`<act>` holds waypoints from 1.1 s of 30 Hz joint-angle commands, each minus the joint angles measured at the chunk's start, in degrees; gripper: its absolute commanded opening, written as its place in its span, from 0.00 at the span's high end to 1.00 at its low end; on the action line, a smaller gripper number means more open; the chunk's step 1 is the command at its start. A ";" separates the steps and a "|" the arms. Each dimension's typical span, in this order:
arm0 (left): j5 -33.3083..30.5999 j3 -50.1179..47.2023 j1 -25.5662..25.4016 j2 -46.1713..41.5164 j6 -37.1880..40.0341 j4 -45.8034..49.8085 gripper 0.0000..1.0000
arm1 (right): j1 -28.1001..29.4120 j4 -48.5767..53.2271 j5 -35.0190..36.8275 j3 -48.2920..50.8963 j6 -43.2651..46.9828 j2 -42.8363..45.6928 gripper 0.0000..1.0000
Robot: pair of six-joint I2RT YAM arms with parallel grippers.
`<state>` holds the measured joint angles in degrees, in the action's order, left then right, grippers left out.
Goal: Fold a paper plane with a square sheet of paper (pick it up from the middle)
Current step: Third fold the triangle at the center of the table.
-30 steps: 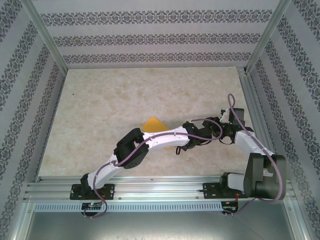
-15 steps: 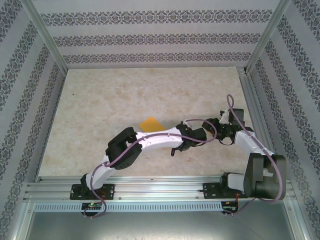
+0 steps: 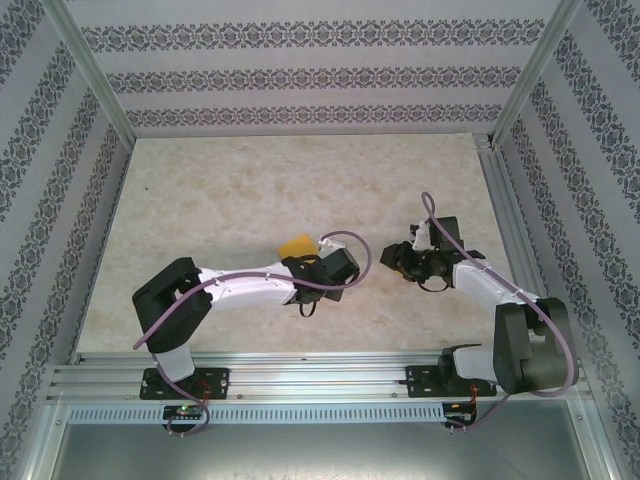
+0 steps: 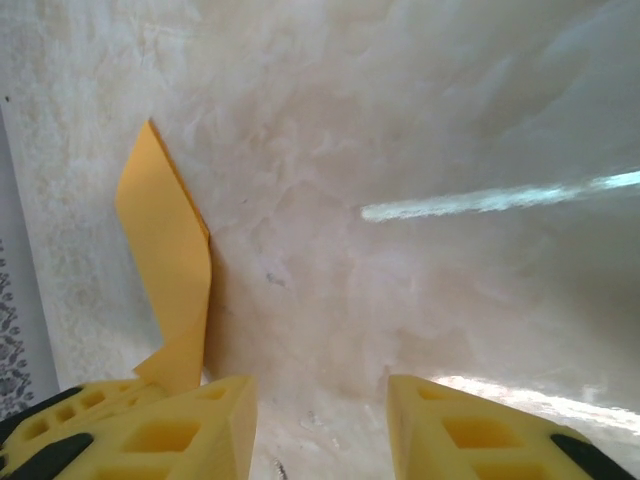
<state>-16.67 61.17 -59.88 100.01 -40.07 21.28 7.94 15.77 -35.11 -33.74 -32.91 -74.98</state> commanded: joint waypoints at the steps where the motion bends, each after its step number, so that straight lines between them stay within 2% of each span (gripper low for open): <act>1: 7.38 -6.50 2.21 -3.62 -5.10 -18.11 1.00 | 3.41 -2.35 1.43 -2.79 -2.07 -0.82 0.61; 7: 11.15 -18.53 5.65 -8.53 -9.86 -31.08 1.00 | 9.92 -3.79 3.28 -4.71 -4.46 -3.34 0.63; 11: 13.30 -22.83 8.06 -11.64 -10.46 -35.60 1.00 | 13.82 -6.03 4.48 -5.93 -6.54 -5.78 0.65; 26: 22.44 -28.88 18.38 -13.00 -8.00 -39.62 1.00 | 21.92 -9.15 6.39 -12.15 -9.59 -13.43 0.72; 33: 25.98 -29.89 22.83 -12.18 -6.33 -40.51 1.00 | 23.84 -11.38 6.37 -13.71 -11.17 -16.92 0.74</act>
<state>6.83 31.90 -38.68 87.46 -48.25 -15.79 30.89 6.83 -29.80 -45.74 -42.68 -90.76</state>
